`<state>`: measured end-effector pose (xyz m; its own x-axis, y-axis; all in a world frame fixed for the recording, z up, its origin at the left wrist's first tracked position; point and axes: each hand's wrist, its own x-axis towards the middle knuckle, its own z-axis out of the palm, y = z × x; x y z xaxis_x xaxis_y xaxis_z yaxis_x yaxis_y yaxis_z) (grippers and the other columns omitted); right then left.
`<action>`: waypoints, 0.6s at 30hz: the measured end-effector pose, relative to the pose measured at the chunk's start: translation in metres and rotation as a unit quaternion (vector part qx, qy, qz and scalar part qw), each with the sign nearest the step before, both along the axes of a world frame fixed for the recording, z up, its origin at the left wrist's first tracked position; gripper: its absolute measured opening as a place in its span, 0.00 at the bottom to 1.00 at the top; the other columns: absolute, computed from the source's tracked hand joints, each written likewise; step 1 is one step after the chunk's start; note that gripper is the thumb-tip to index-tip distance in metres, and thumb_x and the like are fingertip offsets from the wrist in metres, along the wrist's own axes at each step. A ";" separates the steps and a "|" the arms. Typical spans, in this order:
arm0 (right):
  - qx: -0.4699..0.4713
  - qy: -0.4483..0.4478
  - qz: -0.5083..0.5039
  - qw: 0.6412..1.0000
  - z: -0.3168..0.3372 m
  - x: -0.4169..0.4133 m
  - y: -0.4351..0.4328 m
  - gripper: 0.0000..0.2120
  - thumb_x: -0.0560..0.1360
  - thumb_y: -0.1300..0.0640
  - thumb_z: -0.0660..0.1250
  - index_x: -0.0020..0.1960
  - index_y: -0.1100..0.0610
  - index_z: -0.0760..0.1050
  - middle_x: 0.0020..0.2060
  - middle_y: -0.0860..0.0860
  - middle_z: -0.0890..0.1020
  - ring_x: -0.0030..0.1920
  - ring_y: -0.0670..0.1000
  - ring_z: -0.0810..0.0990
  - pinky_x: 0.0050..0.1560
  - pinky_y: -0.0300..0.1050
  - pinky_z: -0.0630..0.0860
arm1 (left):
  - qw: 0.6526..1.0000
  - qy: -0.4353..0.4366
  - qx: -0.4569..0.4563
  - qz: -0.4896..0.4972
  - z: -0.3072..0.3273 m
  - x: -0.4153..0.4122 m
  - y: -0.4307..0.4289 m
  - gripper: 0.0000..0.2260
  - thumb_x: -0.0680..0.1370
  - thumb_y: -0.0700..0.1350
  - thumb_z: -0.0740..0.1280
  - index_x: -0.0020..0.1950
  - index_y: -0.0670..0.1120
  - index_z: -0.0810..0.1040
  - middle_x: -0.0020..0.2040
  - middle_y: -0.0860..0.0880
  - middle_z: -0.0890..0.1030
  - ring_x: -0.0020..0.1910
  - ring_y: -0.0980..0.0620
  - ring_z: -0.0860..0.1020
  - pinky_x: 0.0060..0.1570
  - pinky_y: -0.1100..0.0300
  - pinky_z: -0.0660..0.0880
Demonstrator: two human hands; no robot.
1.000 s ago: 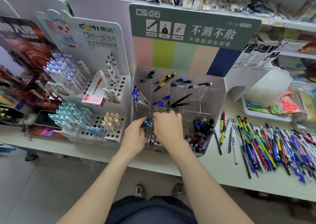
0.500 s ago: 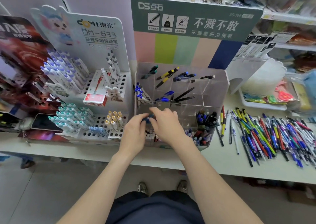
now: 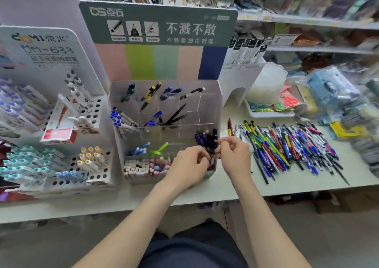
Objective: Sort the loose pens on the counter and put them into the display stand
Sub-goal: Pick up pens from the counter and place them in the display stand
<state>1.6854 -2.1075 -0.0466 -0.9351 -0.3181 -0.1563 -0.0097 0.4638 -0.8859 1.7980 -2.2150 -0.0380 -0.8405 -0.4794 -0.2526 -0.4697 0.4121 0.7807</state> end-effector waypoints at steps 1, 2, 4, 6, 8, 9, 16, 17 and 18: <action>0.042 -0.012 0.004 0.999 -0.005 -0.013 0.012 0.09 0.81 0.58 0.64 0.52 0.52 0.83 0.41 0.48 0.87 0.43 0.50 0.85 0.47 0.50 0.82 | 1.000 -0.013 0.007 -0.016 -0.001 -0.010 0.011 0.09 0.81 0.45 0.64 0.53 0.55 0.83 0.43 0.57 0.82 0.42 0.56 0.80 0.44 0.57 0.76; 0.085 -0.023 0.020 0.996 -0.010 -0.026 0.025 0.08 0.81 0.56 0.64 0.54 0.51 0.83 0.45 0.48 0.86 0.46 0.49 0.84 0.46 0.47 0.79 | 0.999 -0.026 0.016 -0.034 -0.002 -0.021 0.021 0.10 0.81 0.46 0.63 0.55 0.55 0.83 0.43 0.56 0.82 0.43 0.54 0.80 0.44 0.57 0.76; 0.158 -0.034 0.072 0.984 -0.022 -0.050 0.049 0.09 0.81 0.54 0.64 0.58 0.51 0.81 0.49 0.48 0.84 0.48 0.46 0.81 0.43 0.43 0.73 | 0.995 -0.055 0.037 -0.068 -0.008 -0.046 0.040 0.11 0.81 0.47 0.62 0.58 0.54 0.82 0.46 0.55 0.82 0.45 0.53 0.80 0.42 0.58 0.75; 0.198 -0.037 0.118 0.972 -0.034 -0.073 0.071 0.13 0.81 0.55 0.64 0.63 0.53 0.81 0.50 0.49 0.83 0.50 0.49 0.80 0.47 0.44 0.73 | 0.991 -0.084 0.054 -0.090 -0.018 -0.073 0.057 0.13 0.82 0.48 0.62 0.63 0.53 0.81 0.53 0.53 0.82 0.50 0.52 0.81 0.42 0.58 0.76; 0.232 -0.036 0.149 0.961 -0.046 -0.095 0.090 0.13 0.82 0.56 0.64 0.65 0.54 0.80 0.50 0.50 0.82 0.51 0.52 0.80 0.49 0.46 0.73 | 0.986 -0.112 0.062 -0.103 -0.033 -0.101 0.074 0.15 0.83 0.48 0.62 0.68 0.50 0.80 0.61 0.50 0.81 0.56 0.49 0.80 0.48 0.57 0.77; 0.251 -0.031 0.160 0.954 -0.055 -0.106 0.099 0.13 0.82 0.56 0.64 0.65 0.55 0.80 0.51 0.51 0.83 0.50 0.53 0.80 0.49 0.46 0.74 | 0.984 -0.128 0.061 -0.104 -0.042 -0.114 0.082 0.17 0.83 0.47 0.62 0.70 0.48 0.78 0.65 0.48 0.80 0.60 0.48 0.79 0.52 0.57 0.76; 0.345 0.030 0.149 0.926 -0.108 -0.171 0.152 0.10 0.83 0.54 0.66 0.57 0.59 0.82 0.46 0.55 0.85 0.45 0.58 0.83 0.44 0.52 0.82 | 0.967 -0.251 0.032 -0.021 -0.112 -0.185 0.104 0.23 0.80 0.46 0.66 0.75 0.43 0.67 0.70 0.40 0.68 0.61 0.38 0.77 0.59 0.47 0.79; 0.356 0.030 0.163 0.920 -0.114 -0.176 0.155 0.11 0.83 0.51 0.68 0.56 0.59 0.81 0.45 0.55 0.84 0.44 0.58 0.82 0.43 0.50 0.80 | 0.965 -0.261 0.030 -0.001 -0.121 -0.192 0.105 0.23 0.80 0.46 0.66 0.74 0.42 0.67 0.70 0.40 0.68 0.61 0.37 0.77 0.61 0.45 0.79; 0.369 0.034 0.175 0.912 -0.119 -0.179 0.156 0.12 0.82 0.49 0.70 0.56 0.58 0.79 0.44 0.54 0.83 0.44 0.57 0.81 0.41 0.48 0.77 | 0.963 -0.267 0.026 0.021 -0.130 -0.198 0.106 0.23 0.81 0.45 0.66 0.73 0.41 0.66 0.69 0.39 0.68 0.61 0.36 0.76 0.61 0.45 0.78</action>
